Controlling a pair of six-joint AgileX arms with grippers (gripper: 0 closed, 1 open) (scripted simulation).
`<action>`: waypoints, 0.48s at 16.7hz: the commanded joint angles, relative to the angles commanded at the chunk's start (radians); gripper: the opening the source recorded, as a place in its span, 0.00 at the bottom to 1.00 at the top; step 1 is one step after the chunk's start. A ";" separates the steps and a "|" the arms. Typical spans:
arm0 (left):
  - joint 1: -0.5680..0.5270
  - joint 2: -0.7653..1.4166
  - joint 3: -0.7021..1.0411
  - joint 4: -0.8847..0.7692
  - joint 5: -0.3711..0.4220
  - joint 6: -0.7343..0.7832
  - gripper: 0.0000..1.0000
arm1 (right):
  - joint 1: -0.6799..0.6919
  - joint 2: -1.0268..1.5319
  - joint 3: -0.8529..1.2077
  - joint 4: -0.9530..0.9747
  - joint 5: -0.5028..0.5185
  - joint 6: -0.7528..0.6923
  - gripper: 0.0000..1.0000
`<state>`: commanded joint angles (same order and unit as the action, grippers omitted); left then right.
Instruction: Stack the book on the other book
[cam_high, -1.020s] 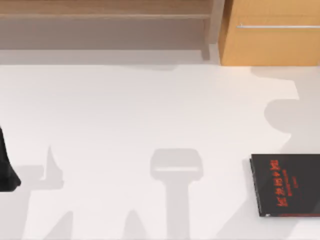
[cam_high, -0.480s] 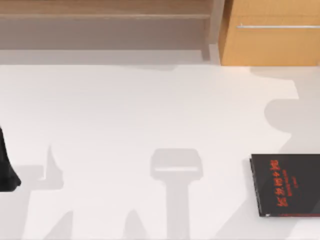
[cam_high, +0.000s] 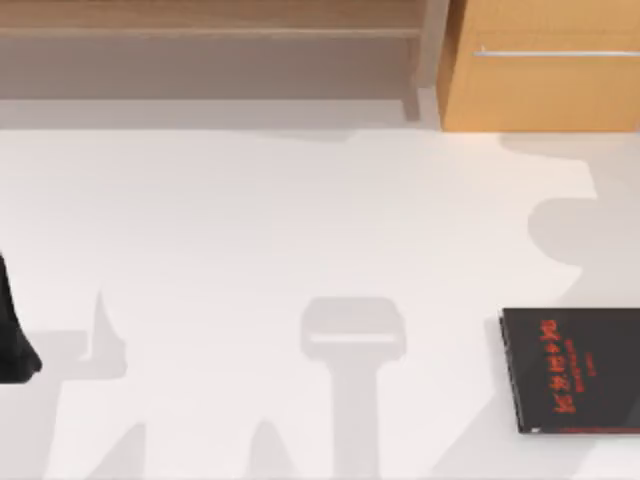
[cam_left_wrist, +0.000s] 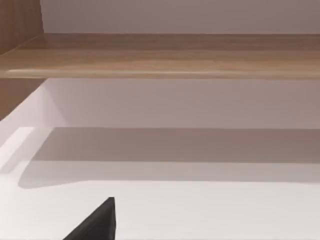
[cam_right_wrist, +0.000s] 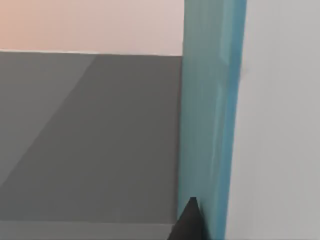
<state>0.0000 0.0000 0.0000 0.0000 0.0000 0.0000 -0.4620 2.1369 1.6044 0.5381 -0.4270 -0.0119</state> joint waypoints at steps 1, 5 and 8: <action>0.000 0.000 0.000 0.000 0.000 0.000 1.00 | -0.001 -0.006 -0.004 -0.002 -0.001 0.000 0.00; 0.000 0.000 0.000 0.000 0.000 0.000 1.00 | -0.006 -0.030 -0.020 -0.010 -0.006 0.000 0.00; 0.000 0.000 0.000 0.000 0.000 0.000 1.00 | -0.009 -0.042 -0.027 -0.014 -0.009 0.000 0.00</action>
<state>0.0000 0.0000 0.0000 0.0000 0.0000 0.0000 -0.4705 2.0949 1.5770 0.5237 -0.4363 -0.0114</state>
